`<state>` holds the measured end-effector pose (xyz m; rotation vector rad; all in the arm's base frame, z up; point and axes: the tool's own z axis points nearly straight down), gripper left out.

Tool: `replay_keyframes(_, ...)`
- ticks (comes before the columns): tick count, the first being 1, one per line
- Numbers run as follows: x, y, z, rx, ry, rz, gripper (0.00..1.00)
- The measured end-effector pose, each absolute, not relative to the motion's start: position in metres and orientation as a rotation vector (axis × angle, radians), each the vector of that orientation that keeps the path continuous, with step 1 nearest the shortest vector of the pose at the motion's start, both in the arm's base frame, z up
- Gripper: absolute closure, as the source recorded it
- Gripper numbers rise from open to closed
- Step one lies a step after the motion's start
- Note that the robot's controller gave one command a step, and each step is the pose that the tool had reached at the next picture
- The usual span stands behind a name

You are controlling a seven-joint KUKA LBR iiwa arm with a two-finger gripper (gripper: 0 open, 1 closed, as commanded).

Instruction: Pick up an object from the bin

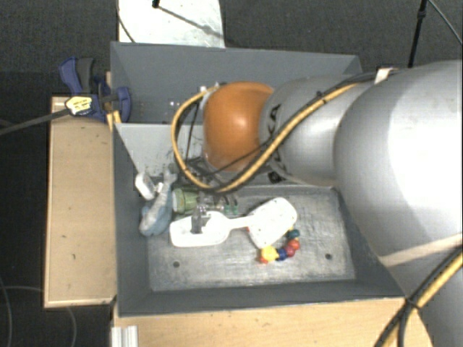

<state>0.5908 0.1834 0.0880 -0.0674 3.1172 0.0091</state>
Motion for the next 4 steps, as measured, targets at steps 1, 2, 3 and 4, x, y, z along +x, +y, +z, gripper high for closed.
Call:
replay_keyframes(1, 0.585, 0.172, 0.076, -0.103, 3.126, 0.008, 1.0)
replay_keyframes(2, 0.585, 0.172, 0.076, -0.1, 3.126, 0.008, 1.0)
replay_keyframes(3, 0.566, 0.169, 0.12, -0.101, 3.144, 0.0, 1.0)
replay_keyframes(4, 0.576, 0.157, 0.189, -0.068, 3.142, 0.0, 1.0)
